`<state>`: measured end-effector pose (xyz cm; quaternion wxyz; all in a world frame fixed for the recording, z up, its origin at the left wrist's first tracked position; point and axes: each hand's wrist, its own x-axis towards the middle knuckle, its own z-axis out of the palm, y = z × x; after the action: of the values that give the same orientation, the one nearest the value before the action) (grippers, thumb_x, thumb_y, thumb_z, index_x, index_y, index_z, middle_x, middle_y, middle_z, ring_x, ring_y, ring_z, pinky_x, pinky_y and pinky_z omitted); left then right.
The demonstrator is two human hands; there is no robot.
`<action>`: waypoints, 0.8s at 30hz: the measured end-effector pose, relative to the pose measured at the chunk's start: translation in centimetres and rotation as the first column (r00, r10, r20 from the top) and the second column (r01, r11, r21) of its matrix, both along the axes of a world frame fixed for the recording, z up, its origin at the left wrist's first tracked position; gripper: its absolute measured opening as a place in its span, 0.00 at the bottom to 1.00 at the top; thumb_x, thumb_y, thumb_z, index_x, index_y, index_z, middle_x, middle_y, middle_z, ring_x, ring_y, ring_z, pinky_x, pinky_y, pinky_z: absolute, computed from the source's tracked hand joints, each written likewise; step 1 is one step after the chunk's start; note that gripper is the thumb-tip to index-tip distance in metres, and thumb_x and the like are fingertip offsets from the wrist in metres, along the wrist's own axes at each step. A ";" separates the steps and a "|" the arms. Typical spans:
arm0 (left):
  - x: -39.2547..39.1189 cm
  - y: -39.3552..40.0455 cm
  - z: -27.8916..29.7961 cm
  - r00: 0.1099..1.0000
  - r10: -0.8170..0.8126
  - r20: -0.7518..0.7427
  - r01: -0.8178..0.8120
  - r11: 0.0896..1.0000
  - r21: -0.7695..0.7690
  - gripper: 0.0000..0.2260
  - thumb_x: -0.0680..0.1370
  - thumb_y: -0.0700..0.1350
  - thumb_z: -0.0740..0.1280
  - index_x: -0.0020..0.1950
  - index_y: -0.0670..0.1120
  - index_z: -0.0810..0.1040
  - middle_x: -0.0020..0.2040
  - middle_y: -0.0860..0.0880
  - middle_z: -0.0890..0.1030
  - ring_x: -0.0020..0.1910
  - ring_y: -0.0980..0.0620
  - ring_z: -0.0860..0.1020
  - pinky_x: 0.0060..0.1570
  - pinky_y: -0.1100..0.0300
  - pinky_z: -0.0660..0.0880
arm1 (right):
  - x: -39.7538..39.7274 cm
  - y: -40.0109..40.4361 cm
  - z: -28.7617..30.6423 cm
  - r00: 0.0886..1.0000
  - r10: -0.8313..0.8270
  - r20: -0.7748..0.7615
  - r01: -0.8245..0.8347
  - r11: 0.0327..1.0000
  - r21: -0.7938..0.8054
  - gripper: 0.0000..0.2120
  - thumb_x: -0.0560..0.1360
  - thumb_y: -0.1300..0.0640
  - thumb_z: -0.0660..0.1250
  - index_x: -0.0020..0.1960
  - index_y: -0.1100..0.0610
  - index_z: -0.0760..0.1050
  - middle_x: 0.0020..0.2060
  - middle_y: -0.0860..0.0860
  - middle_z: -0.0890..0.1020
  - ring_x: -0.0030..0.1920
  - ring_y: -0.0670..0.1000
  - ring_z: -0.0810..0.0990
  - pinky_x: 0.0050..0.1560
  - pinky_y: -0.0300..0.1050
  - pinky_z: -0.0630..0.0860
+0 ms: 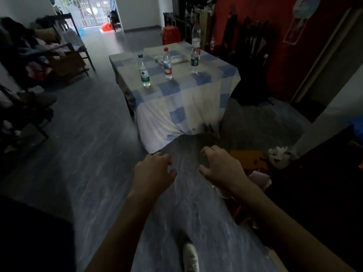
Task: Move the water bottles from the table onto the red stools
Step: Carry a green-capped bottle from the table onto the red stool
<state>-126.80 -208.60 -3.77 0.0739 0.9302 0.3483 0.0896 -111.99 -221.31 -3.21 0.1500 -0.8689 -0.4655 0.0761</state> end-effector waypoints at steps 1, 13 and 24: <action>1.0 1.4 0.1 1.000 -0.007 -0.009 0.006 1.000 -0.001 0.14 0.74 0.60 0.65 0.54 0.54 0.79 0.52 0.54 0.80 0.54 0.50 0.79 0.47 0.55 0.73 | 0.9 1.7 0.2 1.000 0.007 -0.004 -0.007 1.000 -0.001 0.21 0.76 0.46 0.66 0.65 0.52 0.70 0.59 0.52 0.76 0.57 0.53 0.76 0.53 0.52 0.79; 6.8 17.8 0.3 0.997 0.062 -0.045 -0.062 0.998 -0.015 0.14 0.74 0.59 0.63 0.53 0.53 0.79 0.50 0.53 0.80 0.52 0.49 0.78 0.45 0.53 0.77 | 7.2 20.1 0.0 0.994 0.112 -0.015 -0.112 0.993 -0.037 0.22 0.74 0.45 0.67 0.65 0.52 0.70 0.61 0.53 0.76 0.61 0.55 0.75 0.56 0.53 0.77; 8.1 35.7 -1.0 0.999 0.031 -0.033 -0.033 0.998 -0.055 0.14 0.76 0.60 0.63 0.56 0.55 0.78 0.53 0.56 0.79 0.54 0.53 0.77 0.45 0.56 0.72 | 9.1 38.9 -0.8 0.992 0.121 -0.035 -0.121 0.993 -0.002 0.19 0.75 0.47 0.66 0.63 0.51 0.72 0.58 0.52 0.78 0.54 0.53 0.78 0.48 0.47 0.76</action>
<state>-118.67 -172.91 -4.78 0.0928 0.9233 0.3667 0.0663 -102.92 -182.46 -4.00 0.1513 -0.8380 -0.5145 0.1013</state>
